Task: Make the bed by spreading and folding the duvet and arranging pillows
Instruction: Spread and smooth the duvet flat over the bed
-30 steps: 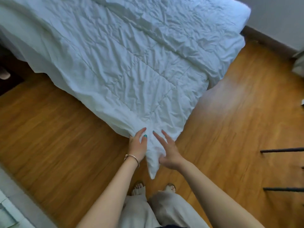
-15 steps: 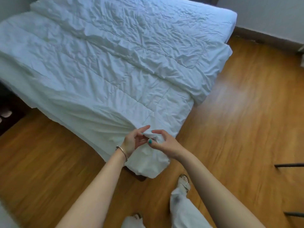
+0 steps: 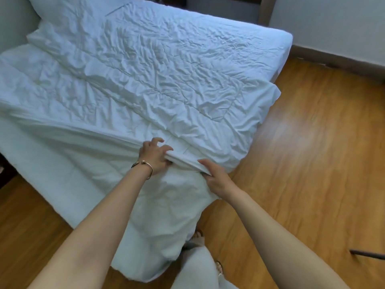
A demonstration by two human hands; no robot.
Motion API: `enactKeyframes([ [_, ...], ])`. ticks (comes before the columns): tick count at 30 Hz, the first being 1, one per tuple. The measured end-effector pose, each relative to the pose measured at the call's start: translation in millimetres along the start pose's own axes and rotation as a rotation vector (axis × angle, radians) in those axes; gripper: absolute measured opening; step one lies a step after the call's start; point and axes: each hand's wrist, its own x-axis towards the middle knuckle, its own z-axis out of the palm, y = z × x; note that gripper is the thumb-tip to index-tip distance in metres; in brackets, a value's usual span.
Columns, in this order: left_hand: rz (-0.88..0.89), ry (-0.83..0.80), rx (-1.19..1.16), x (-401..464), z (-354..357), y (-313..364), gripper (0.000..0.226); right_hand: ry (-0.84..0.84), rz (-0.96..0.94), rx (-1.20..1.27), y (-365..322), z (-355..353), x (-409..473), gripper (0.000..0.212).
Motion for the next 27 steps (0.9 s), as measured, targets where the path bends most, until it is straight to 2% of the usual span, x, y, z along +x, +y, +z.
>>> enactKeyframes([
  [4, -0.071, -0.012, 0.054, 63, -4, -26, 0.051, 0.027, 0.013, 0.141, 8, -43, 38, 0.029],
  [6, -0.065, -0.007, 0.023, 97, -4, -39, 0.043, 0.020, 0.031, 0.123, 14, -68, 63, 0.024],
  [10, 0.079, 0.023, -0.143, 162, -29, -32, 0.023, 0.096, 0.188, 0.041, 24, -110, 118, 0.040],
  [14, 0.249, 0.048, -0.183, 241, -102, 19, 0.039, 0.291, 0.230, 0.149, 33, -167, 165, 0.036],
  [19, 0.419, 0.116, -0.225, 358, -159, 115, 0.025, 0.530, 0.219, 0.279, 54, -281, 224, 0.030],
  [23, 0.474, 0.193, -0.171, 476, -152, 190, 0.022, 0.658, 0.295, 0.221, 112, -358, 307, 0.025],
  [25, 0.426, 0.139, -0.029, 533, -120, 215, 0.020, 0.627, 0.406, 0.071, 158, -376, 350, 0.032],
  [27, 0.318, 0.037, 0.130, 576, -76, 229, 0.020, 0.499, 0.514, 0.004, 201, -379, 377, 0.049],
])
